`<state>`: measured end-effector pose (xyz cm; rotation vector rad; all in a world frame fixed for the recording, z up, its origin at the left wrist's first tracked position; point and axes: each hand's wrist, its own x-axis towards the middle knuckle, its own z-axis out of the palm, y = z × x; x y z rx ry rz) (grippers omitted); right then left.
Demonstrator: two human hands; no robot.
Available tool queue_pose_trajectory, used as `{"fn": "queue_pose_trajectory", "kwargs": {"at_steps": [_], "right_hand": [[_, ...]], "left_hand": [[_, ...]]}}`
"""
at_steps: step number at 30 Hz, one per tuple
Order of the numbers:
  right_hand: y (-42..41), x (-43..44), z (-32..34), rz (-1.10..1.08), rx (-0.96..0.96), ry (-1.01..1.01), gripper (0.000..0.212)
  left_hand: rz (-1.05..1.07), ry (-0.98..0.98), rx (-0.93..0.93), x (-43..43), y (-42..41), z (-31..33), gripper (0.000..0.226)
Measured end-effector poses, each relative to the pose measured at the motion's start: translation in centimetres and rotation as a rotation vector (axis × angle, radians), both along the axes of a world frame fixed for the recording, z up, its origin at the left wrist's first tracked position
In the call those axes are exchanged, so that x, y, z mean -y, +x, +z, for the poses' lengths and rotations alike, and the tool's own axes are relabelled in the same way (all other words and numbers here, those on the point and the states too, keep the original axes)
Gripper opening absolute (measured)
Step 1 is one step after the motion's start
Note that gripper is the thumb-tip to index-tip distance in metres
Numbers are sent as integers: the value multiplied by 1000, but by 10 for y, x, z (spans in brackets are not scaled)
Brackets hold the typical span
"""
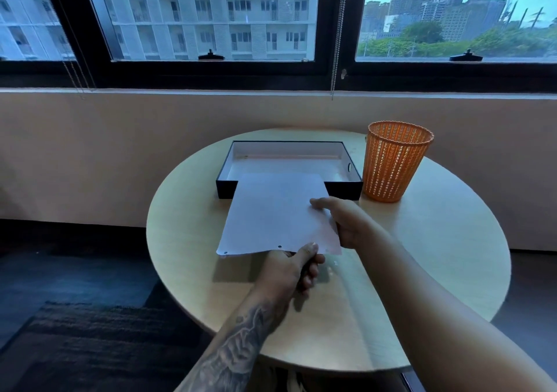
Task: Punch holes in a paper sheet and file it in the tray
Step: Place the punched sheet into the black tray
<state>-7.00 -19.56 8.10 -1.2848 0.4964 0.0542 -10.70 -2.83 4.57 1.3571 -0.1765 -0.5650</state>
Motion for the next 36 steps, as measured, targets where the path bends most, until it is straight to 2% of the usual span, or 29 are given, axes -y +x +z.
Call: {"fn": "queue_pose_trajectory", "kwargs": {"at_steps": [2, 6, 10, 13, 16, 20, 21, 23, 26, 29, 33, 36], "right_hand": [[1, -1, 1, -78, 112, -19, 17], [-4, 2, 24, -160, 330, 49, 26], [-17, 17, 54, -145, 454, 67, 29], [-23, 32, 65, -112, 462, 15, 31], [-24, 41, 66, -63, 444, -3, 35], [-24, 48, 63, -16, 402, -173, 36], [-21, 49, 62, -38, 411, -247, 37], [-17, 52, 61, -106, 444, -367, 33], [-12, 55, 69, -173, 540, -411, 28], [-6, 57, 73, -196, 606, -407, 28], [7, 55, 56, -248, 548, -417, 26], [11, 54, 49, -258, 537, -457, 25]], "left_hand": [[-17, 1, -3, -3, -2, -2, 34], [-90, -51, -47, -9, 11, -4, 46], [47, -368, -213, -20, 43, -4, 72], [69, -555, -249, -41, 76, 7, 85], [-2, -452, -170, -47, 105, 35, 82], [6, -319, -23, -32, 130, 80, 30], [28, -252, 54, -27, 136, 87, 24], [73, -159, 208, -17, 145, 97, 28], [111, -175, 369, -8, 153, 113, 24], [173, -192, 422, 1, 157, 118, 20], [220, -75, 460, 15, 159, 100, 15], [274, -43, 473, 19, 160, 92, 24]]}}
